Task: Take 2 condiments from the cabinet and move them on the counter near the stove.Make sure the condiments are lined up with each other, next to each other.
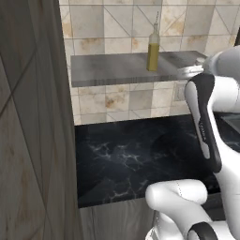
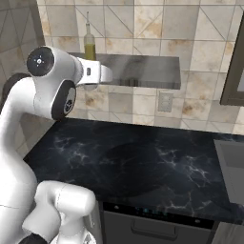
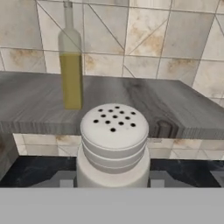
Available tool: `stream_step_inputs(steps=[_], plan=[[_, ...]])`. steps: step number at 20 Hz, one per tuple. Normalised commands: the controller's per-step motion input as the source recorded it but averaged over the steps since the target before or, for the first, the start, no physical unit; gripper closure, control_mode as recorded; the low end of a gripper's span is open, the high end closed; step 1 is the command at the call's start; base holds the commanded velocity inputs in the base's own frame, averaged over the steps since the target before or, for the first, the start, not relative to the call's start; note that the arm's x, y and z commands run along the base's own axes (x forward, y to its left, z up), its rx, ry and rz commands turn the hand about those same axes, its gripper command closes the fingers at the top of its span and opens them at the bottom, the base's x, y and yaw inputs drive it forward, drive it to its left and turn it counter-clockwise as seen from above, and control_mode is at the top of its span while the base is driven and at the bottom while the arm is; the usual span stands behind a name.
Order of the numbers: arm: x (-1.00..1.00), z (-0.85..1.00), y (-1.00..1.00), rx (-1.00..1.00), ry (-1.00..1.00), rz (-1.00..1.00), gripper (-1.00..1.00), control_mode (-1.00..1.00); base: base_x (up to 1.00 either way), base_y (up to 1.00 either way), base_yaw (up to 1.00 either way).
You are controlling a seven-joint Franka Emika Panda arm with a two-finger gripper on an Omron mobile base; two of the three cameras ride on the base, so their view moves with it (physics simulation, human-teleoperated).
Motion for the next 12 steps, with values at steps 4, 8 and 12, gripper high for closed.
stream_step_inputs(steps=[4, 8, 12], plan=[[-0.86, -0.01, 0.10, 0.00, 0.00, 0.00, 1.00, -1.00, 0.00, 0.00, 0.00], [-0.85, -0.09, 0.20, 0.00, -0.03, 0.00, 1.00, -1.00, 0.00, 0.00, 0.00], [-0.74, -0.01, 0.28, 0.00, 0.00, 0.00, 1.00, -1.00, 0.00, 0.00, 0.00]])
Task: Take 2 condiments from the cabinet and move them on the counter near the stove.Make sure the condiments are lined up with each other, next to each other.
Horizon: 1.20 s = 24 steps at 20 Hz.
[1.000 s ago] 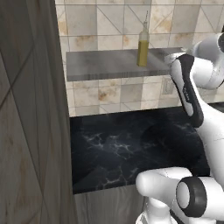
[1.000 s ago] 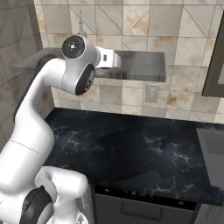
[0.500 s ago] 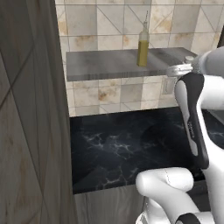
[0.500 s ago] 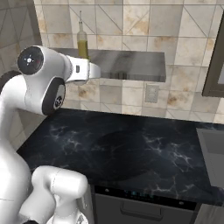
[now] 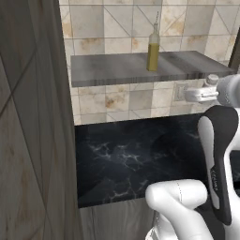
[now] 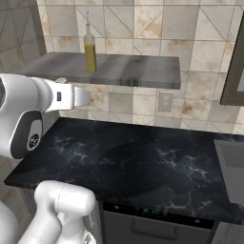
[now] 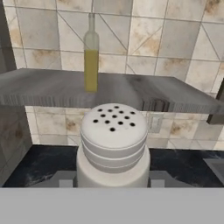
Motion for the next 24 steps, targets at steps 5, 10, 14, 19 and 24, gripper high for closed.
stream_step_inputs(steps=[5, 10, 14, 19, 24], plan=[[-0.35, 0.00, 0.17, 0.00, 0.00, 0.00, 1.00, -1.00, 0.00, 0.00, 0.00], [-0.08, -0.03, 0.11, 0.00, 0.00, 0.00, 1.00, -1.00, 0.00, 0.00, 0.00], [-0.01, -0.10, 0.11, 0.00, 0.00, 0.00, 1.00, -1.00, 0.00, 0.00, 0.00], [0.01, -0.15, 0.08, 0.00, 0.00, 0.03, 1.00, -1.00, 0.00, 0.00, 0.00], [0.05, -0.03, 0.01, 0.00, 0.00, 0.02, 1.00, 1.00, 0.02, 0.00, 0.01]])
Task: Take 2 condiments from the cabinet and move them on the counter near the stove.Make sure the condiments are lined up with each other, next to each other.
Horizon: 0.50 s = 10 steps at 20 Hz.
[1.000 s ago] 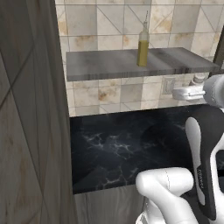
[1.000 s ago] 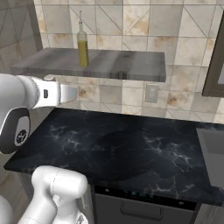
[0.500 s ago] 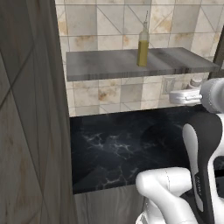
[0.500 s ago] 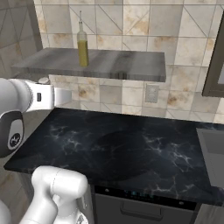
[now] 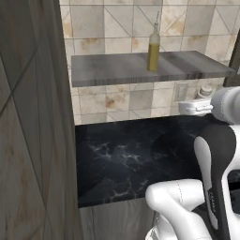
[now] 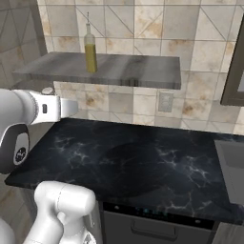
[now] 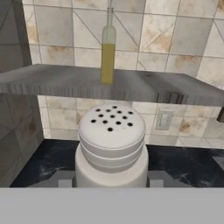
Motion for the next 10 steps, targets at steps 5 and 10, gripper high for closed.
stream_step_inputs(steps=[5, 10], plan=[[0.00, 0.00, 0.00, 0.00, 0.00, 0.00, 1.00, 1.00, -0.18, 0.00, 0.00], [0.00, 0.00, 0.00, 0.00, 0.00, 0.00, 1.00, 1.00, -0.40, -0.20, -0.28]])
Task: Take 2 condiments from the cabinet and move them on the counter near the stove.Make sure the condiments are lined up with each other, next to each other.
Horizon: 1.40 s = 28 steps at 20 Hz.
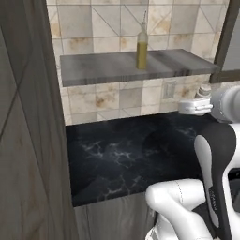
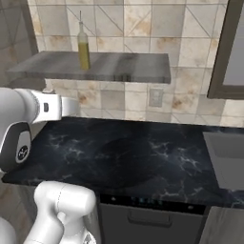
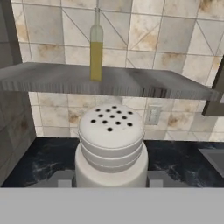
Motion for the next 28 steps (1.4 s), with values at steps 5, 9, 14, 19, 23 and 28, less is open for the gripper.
stream_step_inputs(steps=[5, 9, 14, 19, 23, 28], plan=[[0.00, 0.00, 0.00, 0.00, 0.00, 0.00, 1.00, 1.00, -0.49, -0.29, -0.35], [0.00, 0.00, 0.00, 0.00, 0.00, 0.00, 1.00, 1.00, -0.48, -0.23, -0.34], [0.00, 0.00, 0.00, 0.00, 0.00, 0.00, 1.00, 1.00, -0.15, -0.47, -0.42], [0.00, 0.00, 0.00, 0.00, 0.00, 0.00, 1.00, 1.00, 0.00, -0.70, -0.50], [0.00, 0.00, 0.00, 0.00, 0.00, 0.00, 1.00, 1.00, -0.05, -0.75, -0.55], [0.00, 0.00, 0.00, 0.00, 0.00, 0.00, 1.00, 1.00, -0.08, -0.73, -0.57]])
